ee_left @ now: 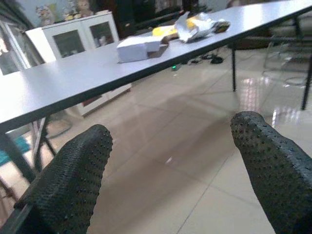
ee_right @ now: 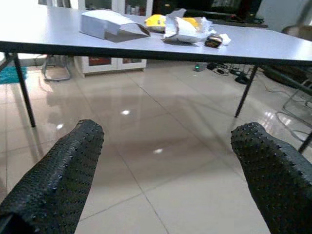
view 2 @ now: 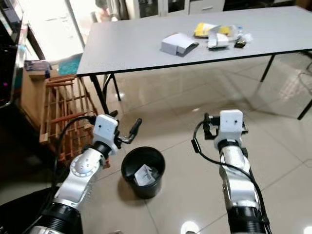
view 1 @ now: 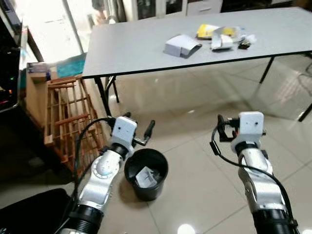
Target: Picking trash to rubbish bin
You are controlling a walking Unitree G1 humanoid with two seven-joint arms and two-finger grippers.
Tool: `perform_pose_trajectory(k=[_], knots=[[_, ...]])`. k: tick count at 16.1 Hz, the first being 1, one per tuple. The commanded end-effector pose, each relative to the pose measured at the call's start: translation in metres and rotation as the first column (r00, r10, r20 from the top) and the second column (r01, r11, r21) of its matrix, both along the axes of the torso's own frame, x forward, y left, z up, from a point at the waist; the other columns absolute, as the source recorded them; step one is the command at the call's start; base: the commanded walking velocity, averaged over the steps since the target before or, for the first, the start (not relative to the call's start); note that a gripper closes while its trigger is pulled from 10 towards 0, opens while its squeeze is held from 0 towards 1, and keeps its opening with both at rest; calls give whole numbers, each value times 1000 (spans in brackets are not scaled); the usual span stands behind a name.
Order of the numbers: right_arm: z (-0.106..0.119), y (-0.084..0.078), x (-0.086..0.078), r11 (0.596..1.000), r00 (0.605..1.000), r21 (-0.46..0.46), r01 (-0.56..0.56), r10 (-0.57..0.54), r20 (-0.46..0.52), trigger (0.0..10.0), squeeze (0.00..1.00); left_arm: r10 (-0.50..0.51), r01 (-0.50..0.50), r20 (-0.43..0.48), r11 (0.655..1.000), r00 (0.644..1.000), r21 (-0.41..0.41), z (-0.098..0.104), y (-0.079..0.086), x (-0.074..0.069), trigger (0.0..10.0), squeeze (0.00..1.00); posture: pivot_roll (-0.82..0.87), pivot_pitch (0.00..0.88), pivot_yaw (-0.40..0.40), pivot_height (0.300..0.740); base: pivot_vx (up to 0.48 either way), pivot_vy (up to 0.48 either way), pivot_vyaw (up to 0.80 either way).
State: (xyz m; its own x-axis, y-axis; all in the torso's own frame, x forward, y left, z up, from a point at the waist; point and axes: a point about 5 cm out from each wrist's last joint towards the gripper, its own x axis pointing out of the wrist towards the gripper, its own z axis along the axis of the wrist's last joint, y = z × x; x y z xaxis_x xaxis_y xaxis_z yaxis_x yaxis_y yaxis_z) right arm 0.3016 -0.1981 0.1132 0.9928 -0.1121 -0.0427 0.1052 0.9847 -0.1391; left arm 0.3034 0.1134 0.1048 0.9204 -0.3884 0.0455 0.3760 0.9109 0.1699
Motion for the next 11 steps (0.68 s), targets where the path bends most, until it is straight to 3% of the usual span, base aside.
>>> perform_pose_trajectory(k=[1,6,9,11], knots=[[5,3,-2,1000,1000,6,7,-7,7,10000,0,-6,6,0,1000,1000,8,-2,-1,0,10000,0,-71,0,43,740,0,0,0],[3,15,-11,999,1000,45,-24,25,-13,10000,0,-19,19,17,1000,1000,-10,6,-9,-1,10000,0,-63,0,37,740,0,0,0],[1,31,-14,996,996,43,-80,82,-26,10000,0,-41,42,20,999,999,-28,11,-16,1,10000,0,-66,1,41,740,0,0,0],[1,35,-16,995,996,51,-84,86,-30,10000,0,-42,42,16,999,999,-34,10,-17,2,10000,0,-68,2,41,740,0,-384,0]])
